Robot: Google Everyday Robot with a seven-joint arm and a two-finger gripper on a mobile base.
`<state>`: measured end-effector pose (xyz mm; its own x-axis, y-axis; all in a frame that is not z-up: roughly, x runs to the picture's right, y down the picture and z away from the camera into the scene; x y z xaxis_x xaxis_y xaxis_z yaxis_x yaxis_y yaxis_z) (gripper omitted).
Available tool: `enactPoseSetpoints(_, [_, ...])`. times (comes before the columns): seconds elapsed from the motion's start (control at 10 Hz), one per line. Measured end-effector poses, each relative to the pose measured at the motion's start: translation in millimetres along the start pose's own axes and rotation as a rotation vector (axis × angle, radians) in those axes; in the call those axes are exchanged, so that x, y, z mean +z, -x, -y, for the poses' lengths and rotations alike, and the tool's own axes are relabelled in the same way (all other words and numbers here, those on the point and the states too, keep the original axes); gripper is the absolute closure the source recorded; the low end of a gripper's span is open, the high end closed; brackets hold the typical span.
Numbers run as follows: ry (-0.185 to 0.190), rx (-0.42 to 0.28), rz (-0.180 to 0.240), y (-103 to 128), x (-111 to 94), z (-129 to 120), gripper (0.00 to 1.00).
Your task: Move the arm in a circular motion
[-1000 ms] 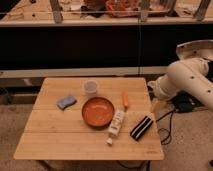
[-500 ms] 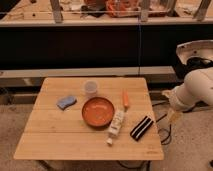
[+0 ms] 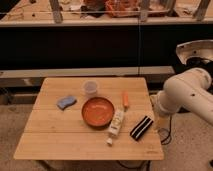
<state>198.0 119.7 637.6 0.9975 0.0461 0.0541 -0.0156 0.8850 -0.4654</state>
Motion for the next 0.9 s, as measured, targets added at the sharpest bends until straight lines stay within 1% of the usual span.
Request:
enactPoseSetpoints(0.1, [0.006,-0.025,-0.006,31.9,0.4,-4.4,0.20])
enactPoseSetpoints(0.3, [0.015,-0.059,-0.010,72.3,2.1,-9.7,0.20])
enactPoseSetpoints(0.5, [0.026,-0.115,-0.008,129.0,5.3,-12.7,0.20])
enactPoseSetpoints(0.7, [0.036,-0.171,-0.005,176.5,9.6,-8.8,0.20])
enactPoseSetpoints(0.8, [0.039,-0.206,0.006,201.2,11.9,-4.3,0.20])
enactPoseSetpoints(0.9, [0.043,-0.236,0.014,219.2,13.6,0.5,0.20])
